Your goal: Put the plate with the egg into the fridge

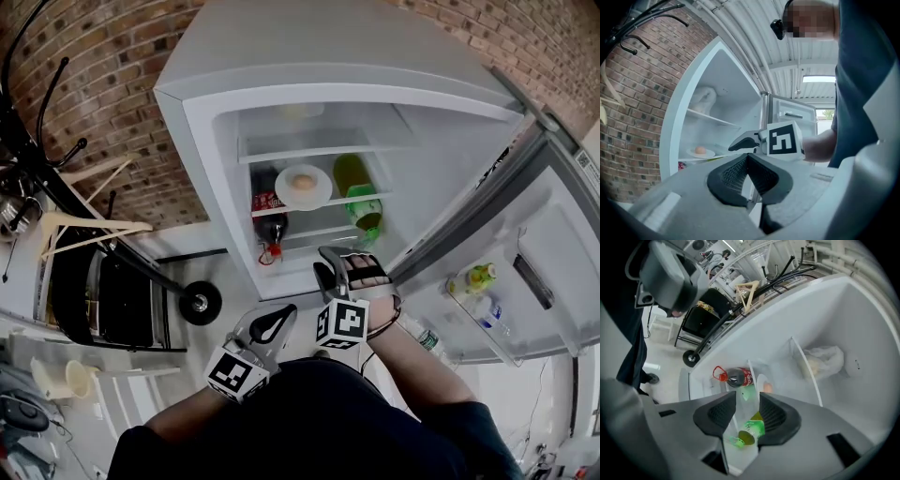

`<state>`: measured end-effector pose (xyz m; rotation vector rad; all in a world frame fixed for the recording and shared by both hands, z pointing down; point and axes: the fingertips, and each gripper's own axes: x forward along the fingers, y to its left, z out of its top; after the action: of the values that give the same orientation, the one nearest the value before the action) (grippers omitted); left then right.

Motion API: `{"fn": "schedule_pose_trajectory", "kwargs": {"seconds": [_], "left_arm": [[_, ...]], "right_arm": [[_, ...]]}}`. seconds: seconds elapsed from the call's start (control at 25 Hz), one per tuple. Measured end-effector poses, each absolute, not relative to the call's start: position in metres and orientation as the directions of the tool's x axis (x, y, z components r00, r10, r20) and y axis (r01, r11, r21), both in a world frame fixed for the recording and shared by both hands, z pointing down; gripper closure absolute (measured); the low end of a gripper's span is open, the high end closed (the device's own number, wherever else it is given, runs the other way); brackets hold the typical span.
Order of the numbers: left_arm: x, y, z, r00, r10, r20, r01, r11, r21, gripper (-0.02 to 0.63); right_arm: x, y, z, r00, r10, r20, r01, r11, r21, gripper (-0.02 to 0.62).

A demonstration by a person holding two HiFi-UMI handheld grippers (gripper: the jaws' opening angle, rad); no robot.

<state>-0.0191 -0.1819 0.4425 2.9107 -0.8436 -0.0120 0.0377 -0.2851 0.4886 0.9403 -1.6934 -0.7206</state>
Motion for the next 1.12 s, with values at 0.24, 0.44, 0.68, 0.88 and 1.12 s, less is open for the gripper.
{"fn": "schedule_pose_trajectory", "kwargs": {"seconds": [0.24, 0.44, 0.68, 0.88, 1.12], "left_arm": [[-0.014, -0.180, 0.441, 0.858, -0.514, 0.018, -0.512, -0.851, 0.115, 0.601], [-0.013, -0.178, 0.442, 0.860, -0.510, 0.020, -0.508, -0.853, 0.117, 0.601], [-0.014, -0.176, 0.442, 0.862, -0.506, 0.022, -0.505, -0.855, 0.114, 0.601], [-0.013, -0.176, 0.441, 0.864, -0.503, 0.021, -0.503, -0.858, 0.108, 0.601], [-0.010, -0.175, 0.443, 0.869, -0.495, 0.026, -0.495, -0.863, 0.102, 0.601]], "right_arm": [[0.038, -0.252, 0.468, -0.288, -0.860, 0.420, -0.445, 0.509, 0.737, 0.513], [0.031, -0.230, 0.461, -0.394, -0.851, 0.346, -0.590, 0.524, 0.615, 0.566], [0.020, -0.210, 0.456, -0.495, -0.827, 0.268, -0.705, 0.562, 0.432, 0.580], [0.012, -0.197, 0.453, -0.609, -0.766, 0.205, -0.754, 0.639, 0.150, 0.584], [0.016, -0.192, 0.479, -0.649, -0.738, 0.186, -0.760, 0.638, -0.124, 0.584]]}}
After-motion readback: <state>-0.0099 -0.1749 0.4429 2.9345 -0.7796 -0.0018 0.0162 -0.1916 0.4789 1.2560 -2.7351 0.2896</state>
